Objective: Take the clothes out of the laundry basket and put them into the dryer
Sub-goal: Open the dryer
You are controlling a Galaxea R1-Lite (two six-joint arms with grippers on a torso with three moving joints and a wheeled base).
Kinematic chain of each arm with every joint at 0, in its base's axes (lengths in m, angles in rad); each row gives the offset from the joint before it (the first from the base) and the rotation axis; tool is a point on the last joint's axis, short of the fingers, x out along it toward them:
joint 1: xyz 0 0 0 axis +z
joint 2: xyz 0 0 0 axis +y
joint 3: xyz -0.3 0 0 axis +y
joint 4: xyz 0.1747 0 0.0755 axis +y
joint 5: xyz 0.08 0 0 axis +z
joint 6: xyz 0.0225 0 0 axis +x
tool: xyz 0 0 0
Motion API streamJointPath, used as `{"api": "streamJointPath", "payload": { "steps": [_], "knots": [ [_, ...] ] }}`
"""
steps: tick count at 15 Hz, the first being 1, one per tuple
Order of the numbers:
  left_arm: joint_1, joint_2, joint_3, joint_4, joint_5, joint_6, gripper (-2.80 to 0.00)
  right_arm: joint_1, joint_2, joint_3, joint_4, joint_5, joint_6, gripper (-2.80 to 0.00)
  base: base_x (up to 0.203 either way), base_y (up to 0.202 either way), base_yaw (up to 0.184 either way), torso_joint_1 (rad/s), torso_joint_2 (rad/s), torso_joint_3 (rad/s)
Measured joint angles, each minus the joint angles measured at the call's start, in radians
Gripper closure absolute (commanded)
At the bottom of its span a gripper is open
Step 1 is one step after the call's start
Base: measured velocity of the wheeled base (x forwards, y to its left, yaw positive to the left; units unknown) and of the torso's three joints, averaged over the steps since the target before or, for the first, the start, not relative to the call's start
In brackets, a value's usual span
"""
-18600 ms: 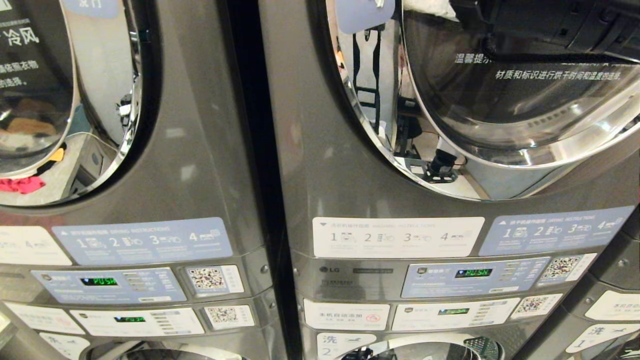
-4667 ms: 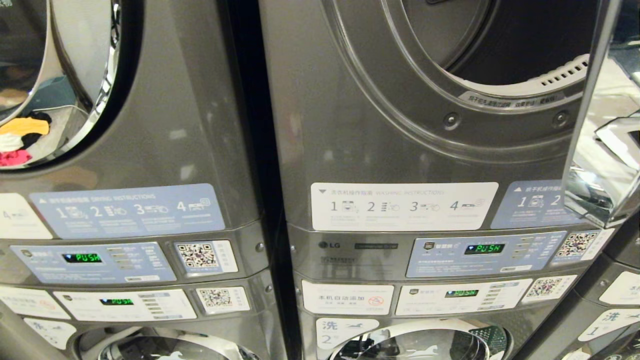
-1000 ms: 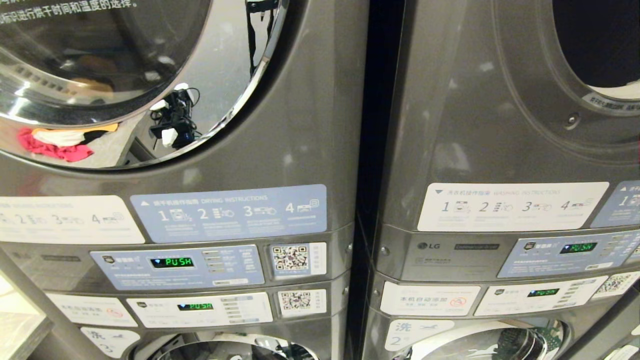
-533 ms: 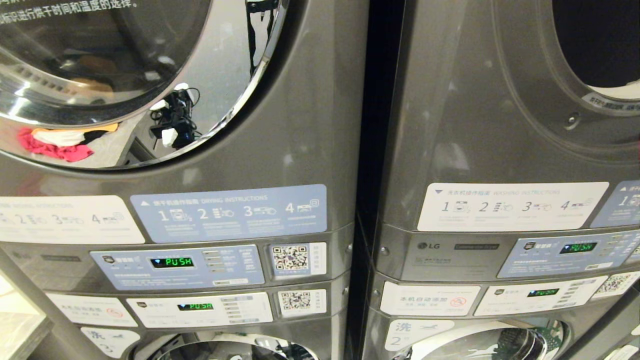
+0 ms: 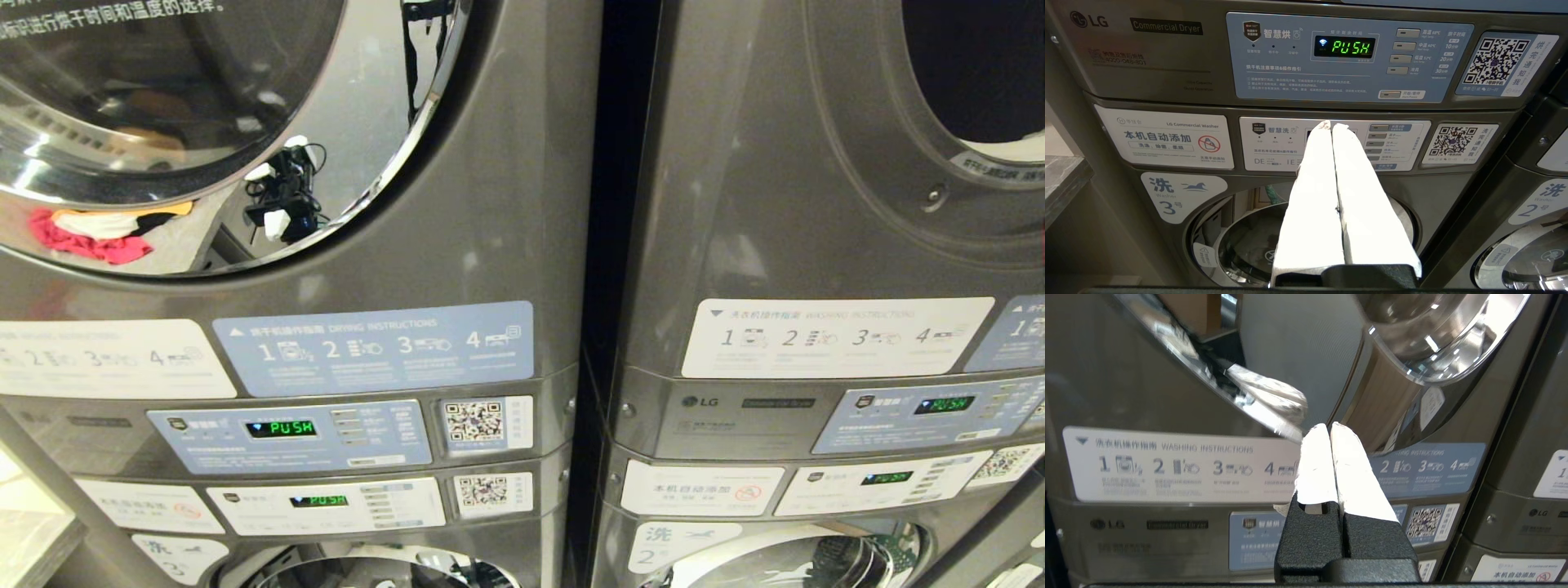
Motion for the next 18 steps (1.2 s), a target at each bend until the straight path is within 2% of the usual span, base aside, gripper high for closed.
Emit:
{"api": "streamJointPath", "payload": {
  "steps": [7, 9, 12, 13, 18],
  "knots": [
    [0.000, 0.000, 0.000, 0.000, 0.000, -0.005, 0.00, 0.002, -0.037, 0.009, -0.012, -0.009, -0.004, 0.00, 0.000, 0.000, 0.000, 0.000, 0.00, 0.000],
    [0.000, 0.000, 0.000, 0.000, 0.000, -0.005, 0.00, 0.004, -0.046, 0.029, -0.004, 0.037, -0.009, 0.00, 0.000, 0.000, 0.000, 0.000, 0.00, 0.000],
    [0.000, 0.000, 0.000, 0.000, 0.002, -0.007, 0.00, 0.006, -0.044, 0.037, 0.071, 0.177, -0.008, 0.00, 0.000, 0.000, 0.000, 0.000, 0.00, 0.000],
    [0.000, 0.000, 0.000, 0.000, 0.005, -0.007, 0.00, 0.006, -0.033, 0.029, 0.101, 0.199, -0.008, 0.00, 0.000, 0.000, 0.000, 0.000, 0.00, 0.000],
    [0.000, 0.000, 0.000, 0.000, 0.006, -0.006, 0.00, 0.006, 0.085, -0.031, 0.078, 0.206, 0.001, 0.00, 0.000, 0.000, 0.000, 0.000, 0.00, 0.000]
  ]
}}
